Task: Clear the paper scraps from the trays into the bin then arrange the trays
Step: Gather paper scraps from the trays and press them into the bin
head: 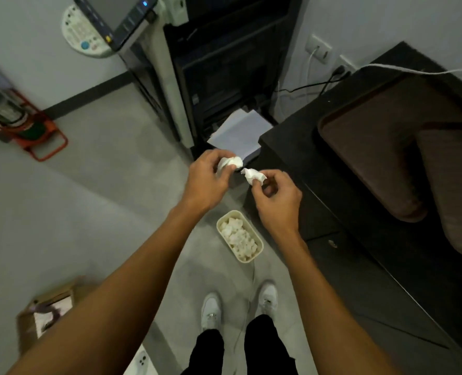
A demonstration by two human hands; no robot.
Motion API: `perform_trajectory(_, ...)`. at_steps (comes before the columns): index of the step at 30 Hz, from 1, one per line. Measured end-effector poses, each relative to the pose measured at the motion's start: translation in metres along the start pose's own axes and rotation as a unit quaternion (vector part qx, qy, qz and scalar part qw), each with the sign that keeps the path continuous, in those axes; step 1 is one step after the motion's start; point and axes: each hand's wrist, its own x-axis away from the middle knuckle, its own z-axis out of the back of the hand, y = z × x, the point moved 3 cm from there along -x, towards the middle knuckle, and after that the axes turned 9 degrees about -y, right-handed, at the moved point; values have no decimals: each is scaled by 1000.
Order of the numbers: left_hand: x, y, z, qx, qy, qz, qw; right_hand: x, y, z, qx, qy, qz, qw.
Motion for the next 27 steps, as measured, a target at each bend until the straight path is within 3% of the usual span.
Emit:
perform_trajectory(17, 44, -234, -159, 47, -11, 223, 974, 6, 270, -106, 91, -120, -131, 980)
perform_trajectory(27, 31, -375, -230, 57, -11, 269, 961, -10, 436, -203, 179, -201, -185, 945)
